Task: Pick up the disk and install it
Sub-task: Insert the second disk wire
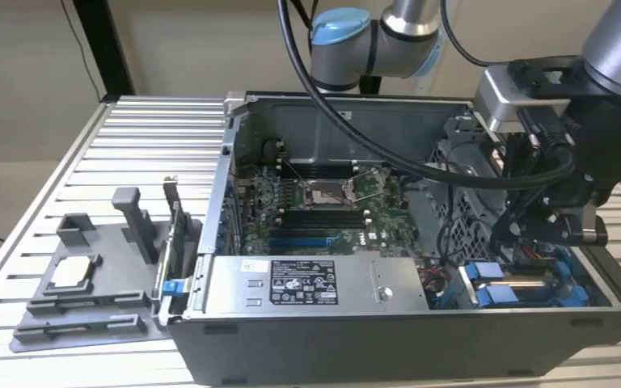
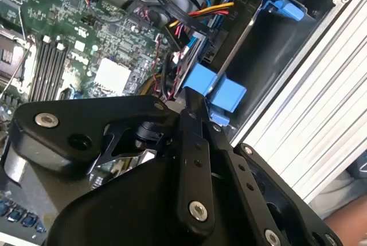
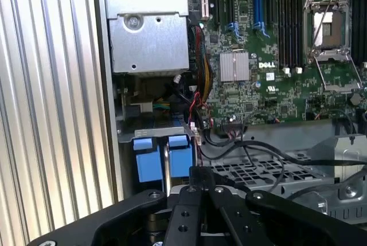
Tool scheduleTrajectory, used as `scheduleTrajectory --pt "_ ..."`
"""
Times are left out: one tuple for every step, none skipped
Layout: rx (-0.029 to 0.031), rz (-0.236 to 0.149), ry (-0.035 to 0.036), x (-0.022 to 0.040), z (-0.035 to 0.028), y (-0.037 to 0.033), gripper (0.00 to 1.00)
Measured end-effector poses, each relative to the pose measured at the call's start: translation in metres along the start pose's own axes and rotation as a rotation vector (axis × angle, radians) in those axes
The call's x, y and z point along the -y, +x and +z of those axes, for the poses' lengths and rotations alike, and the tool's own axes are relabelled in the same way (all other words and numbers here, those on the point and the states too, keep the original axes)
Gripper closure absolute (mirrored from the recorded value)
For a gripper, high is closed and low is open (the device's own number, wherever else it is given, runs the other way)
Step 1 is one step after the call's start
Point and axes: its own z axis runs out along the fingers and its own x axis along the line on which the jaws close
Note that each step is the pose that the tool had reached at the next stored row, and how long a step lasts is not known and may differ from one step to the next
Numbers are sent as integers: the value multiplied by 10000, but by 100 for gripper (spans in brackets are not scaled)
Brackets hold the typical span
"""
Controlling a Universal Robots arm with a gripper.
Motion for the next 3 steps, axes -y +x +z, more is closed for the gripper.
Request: scheduleTrajectory --pt "-1 6 -8 0 0 0 100" --pt "-1 8 -11 0 0 0 100" --pt "-2 9 -13 0 0 0 100"
